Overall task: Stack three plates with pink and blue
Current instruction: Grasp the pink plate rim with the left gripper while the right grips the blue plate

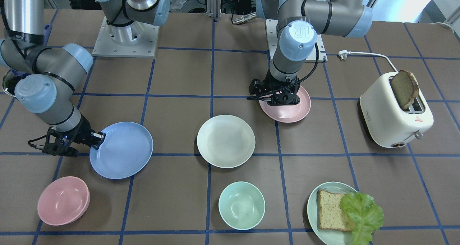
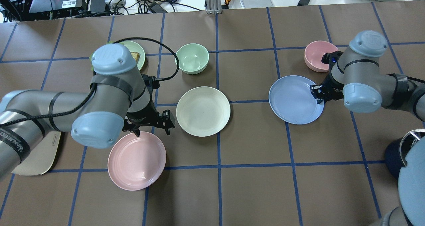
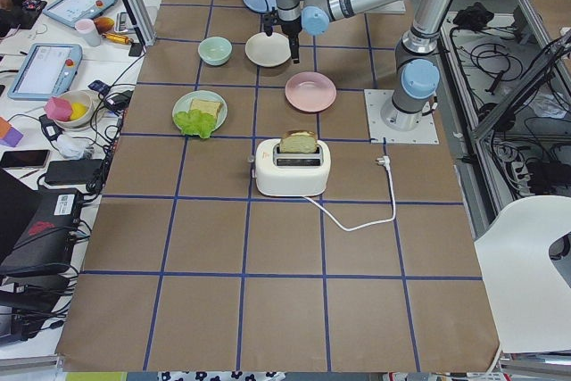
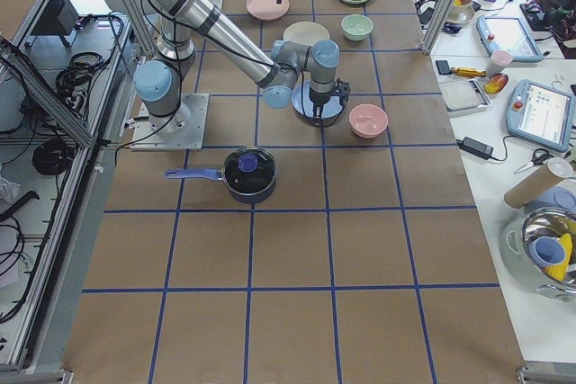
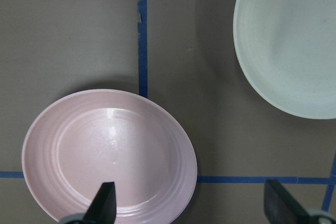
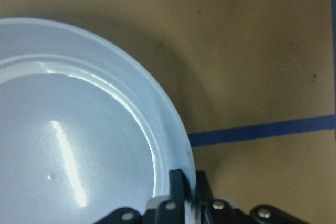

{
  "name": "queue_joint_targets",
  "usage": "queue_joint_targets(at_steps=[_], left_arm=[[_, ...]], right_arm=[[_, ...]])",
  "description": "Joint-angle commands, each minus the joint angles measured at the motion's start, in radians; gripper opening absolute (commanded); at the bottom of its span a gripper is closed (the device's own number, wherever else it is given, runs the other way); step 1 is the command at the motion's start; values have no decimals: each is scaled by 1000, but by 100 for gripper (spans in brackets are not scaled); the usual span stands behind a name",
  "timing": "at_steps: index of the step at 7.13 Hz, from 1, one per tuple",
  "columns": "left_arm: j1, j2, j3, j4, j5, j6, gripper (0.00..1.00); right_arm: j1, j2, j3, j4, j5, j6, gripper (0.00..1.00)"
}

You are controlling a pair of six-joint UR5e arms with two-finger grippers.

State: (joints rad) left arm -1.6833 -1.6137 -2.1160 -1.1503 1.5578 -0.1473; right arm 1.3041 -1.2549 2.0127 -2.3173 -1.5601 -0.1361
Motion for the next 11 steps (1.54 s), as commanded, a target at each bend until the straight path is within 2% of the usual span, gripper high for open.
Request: queue_joint_targets(at_steps=[1, 3, 4, 5, 6, 8, 10, 11], left_arm=[[-21, -21, -141, 184, 1, -9, 100], [-21, -35, -260, 422, 4, 12, 100], [-18, -40, -272, 441, 7, 14, 94], [-19, -37, -265, 440, 10, 21, 70], [-19, -40, -269, 442, 10, 26, 38], [-19, -40, -266, 440, 10, 28, 0], [-19, -26, -233, 442, 2, 8, 0], [-30, -28, -149, 411, 4, -32, 0]], right_arm=[[0, -23, -2, 39, 2, -7, 0], [-2, -26, -5, 41, 23, -7, 0], [-2, -34, -6, 42, 23, -7, 0], [-2, -44, -11, 68, 25, -5, 0], [-2, -52, -26, 94, 26, -5, 0], [-2, -58, -95, 191, 57, -3, 0], [0, -58, -152, 260, 61, -3, 0], [-3, -58, -152, 265, 61, -3, 0]])
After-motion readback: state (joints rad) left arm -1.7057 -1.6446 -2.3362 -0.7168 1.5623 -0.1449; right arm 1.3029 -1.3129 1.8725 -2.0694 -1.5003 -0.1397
